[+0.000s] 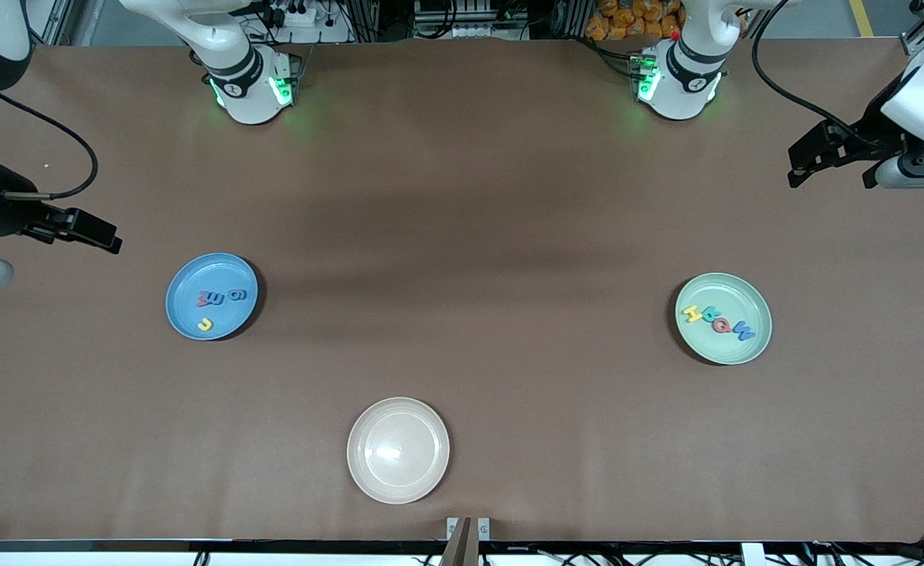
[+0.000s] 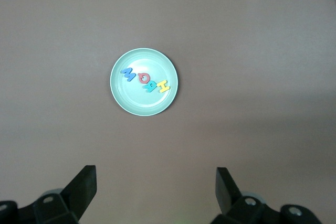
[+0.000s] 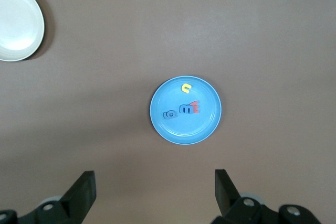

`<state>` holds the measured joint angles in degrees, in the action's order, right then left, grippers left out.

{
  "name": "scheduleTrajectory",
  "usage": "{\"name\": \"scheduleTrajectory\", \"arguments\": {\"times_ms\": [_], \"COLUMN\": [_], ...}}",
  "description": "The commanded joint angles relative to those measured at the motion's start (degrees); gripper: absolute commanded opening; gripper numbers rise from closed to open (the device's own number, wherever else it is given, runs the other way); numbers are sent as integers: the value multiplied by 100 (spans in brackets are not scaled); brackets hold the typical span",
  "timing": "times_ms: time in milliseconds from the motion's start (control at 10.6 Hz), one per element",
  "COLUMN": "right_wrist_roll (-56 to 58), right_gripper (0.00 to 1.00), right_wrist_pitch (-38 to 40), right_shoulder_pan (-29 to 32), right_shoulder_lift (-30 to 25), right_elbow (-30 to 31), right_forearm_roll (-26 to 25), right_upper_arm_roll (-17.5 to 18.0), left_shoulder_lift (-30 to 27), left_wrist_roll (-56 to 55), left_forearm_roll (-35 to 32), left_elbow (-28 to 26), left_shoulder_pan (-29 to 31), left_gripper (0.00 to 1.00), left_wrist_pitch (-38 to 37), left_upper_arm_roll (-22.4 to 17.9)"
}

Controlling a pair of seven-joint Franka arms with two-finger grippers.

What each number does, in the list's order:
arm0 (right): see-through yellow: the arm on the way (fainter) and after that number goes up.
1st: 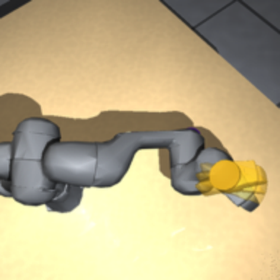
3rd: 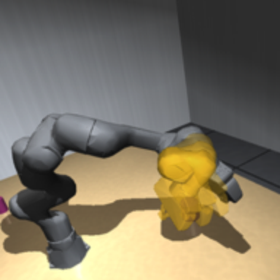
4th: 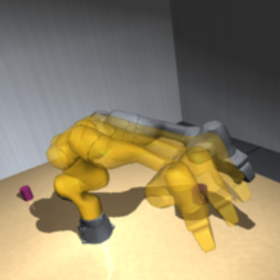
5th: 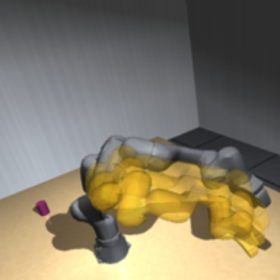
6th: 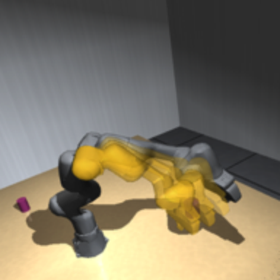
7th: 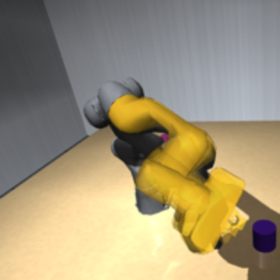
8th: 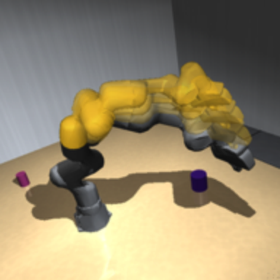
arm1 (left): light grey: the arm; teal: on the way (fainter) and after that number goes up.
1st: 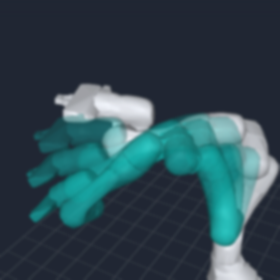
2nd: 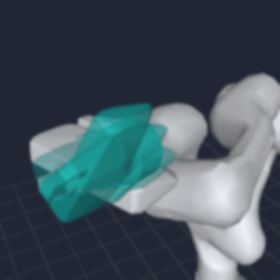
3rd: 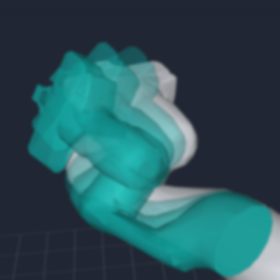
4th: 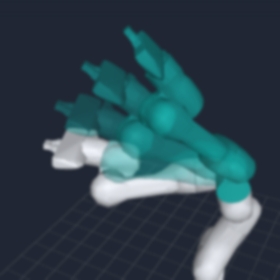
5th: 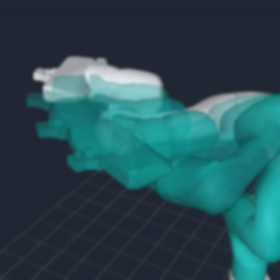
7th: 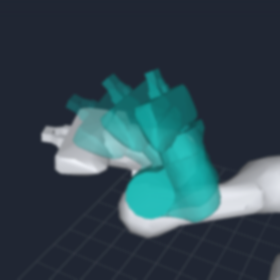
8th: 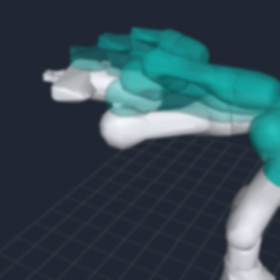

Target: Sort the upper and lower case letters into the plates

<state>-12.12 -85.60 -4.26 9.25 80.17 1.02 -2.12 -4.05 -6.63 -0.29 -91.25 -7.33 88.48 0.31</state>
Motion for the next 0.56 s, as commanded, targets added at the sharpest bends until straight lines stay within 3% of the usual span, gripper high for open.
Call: {"name": "scheduleTrajectory", "arguments": {"times_ms": [0, 470], "right_wrist_roll": [43, 43], "right_gripper": [100, 100], "right_wrist_pitch": [-97, -98], "right_shoulder_pan": [-40, -93], "right_shoulder_lift": [-143, -151], "right_elbow": [157, 157], "right_forearm_roll": [39, 39], "right_upper_arm_roll": [-43, 35], "left_shoulder_lift": [-43, -26], "left_wrist_roll": [-102, -111], "left_forearm_roll": [134, 134], "left_elbow": [37, 37], "left_shoulder_pan": [30, 30], "left_gripper": [100, 100], "left_wrist_pitch": [-32, -32], "left_upper_arm_roll": [31, 31]}}
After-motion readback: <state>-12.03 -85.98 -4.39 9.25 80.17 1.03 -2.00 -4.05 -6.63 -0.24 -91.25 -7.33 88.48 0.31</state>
